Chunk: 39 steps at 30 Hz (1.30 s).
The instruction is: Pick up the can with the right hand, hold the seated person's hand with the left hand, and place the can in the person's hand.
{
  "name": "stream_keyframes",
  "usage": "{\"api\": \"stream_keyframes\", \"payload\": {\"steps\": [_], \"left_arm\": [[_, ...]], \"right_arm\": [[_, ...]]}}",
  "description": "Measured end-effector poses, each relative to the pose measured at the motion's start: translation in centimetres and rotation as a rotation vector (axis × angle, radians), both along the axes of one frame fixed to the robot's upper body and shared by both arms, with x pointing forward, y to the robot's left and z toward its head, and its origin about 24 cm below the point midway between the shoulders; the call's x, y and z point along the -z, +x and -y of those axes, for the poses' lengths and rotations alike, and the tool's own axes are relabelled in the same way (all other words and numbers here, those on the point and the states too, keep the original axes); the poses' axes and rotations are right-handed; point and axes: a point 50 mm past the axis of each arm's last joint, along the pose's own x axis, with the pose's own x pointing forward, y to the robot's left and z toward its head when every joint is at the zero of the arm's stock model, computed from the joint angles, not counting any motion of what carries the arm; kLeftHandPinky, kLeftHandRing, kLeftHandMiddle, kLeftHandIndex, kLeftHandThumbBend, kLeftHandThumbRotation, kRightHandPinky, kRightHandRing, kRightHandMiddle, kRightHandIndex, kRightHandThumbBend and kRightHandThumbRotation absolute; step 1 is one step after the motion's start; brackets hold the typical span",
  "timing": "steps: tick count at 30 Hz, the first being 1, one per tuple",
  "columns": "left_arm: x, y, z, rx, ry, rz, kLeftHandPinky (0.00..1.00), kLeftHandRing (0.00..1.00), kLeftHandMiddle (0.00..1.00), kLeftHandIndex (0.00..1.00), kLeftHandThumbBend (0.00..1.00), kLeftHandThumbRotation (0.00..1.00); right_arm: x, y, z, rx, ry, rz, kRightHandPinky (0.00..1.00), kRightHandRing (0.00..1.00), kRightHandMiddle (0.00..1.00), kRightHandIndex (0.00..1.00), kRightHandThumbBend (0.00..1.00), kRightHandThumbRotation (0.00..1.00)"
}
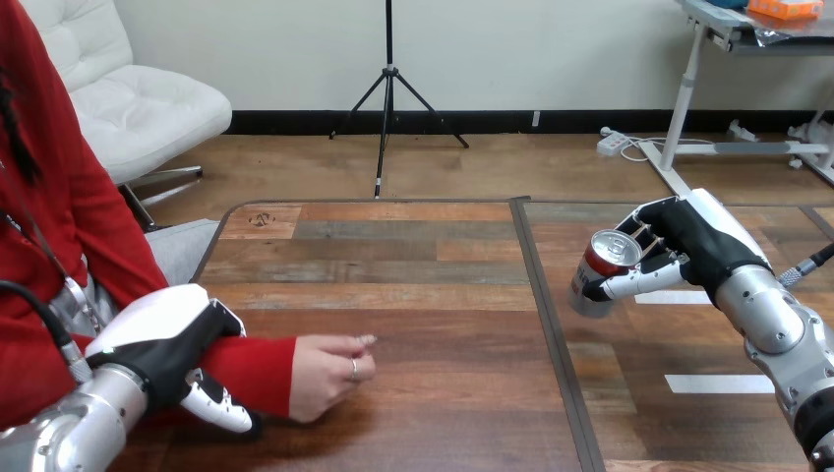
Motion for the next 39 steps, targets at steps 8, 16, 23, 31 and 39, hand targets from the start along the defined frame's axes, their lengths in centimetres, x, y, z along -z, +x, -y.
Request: {"api": "stream_keyframes", "payload": {"steps": [8, 16, 23, 31, 39], "left_arm": [[-0.6, 0.0, -0.1, -0.016, -0.028, 0.019, 0.19, 0.25, 0.33, 0.36, 0.77, 0.00], [-1.2, 0.1, 0.0, -0.023, -0.043, 0.027, 0.19, 0.25, 0.33, 0.37, 0.77, 0.00], [-1.6, 0.1, 0.2, -0.019, -0.052, 0.031, 0.18, 0.24, 0.32, 0.37, 0.79, 0.00], [-1.7, 0.1, 0.4, -0.008, -0.073, 0.037, 0.17, 0.22, 0.30, 0.34, 0.83, 0.00], [-1.8, 0.1, 0.5, 0.005, -0.077, 0.041, 0.17, 0.22, 0.30, 0.34, 0.85, 0.00]], "right_arm": [[0.1, 0.0, 0.0, 0.005, 0.000, -0.006, 0.38, 0.41, 0.45, 0.48, 0.78, 0.00], [0.1, 0.0, -0.1, 0.003, 0.003, -0.008, 0.36, 0.40, 0.45, 0.47, 0.80, 0.00], [0.2, 0.0, -0.4, -0.001, 0.008, -0.009, 0.34, 0.40, 0.44, 0.47, 0.81, 0.00], [0.4, 0.1, -0.8, -0.008, 0.015, -0.011, 0.34, 0.39, 0.44, 0.47, 0.80, 0.00], [0.6, 0.1, -1.3, -0.019, 0.025, -0.014, 0.34, 0.40, 0.44, 0.46, 0.79, 0.00]]}}
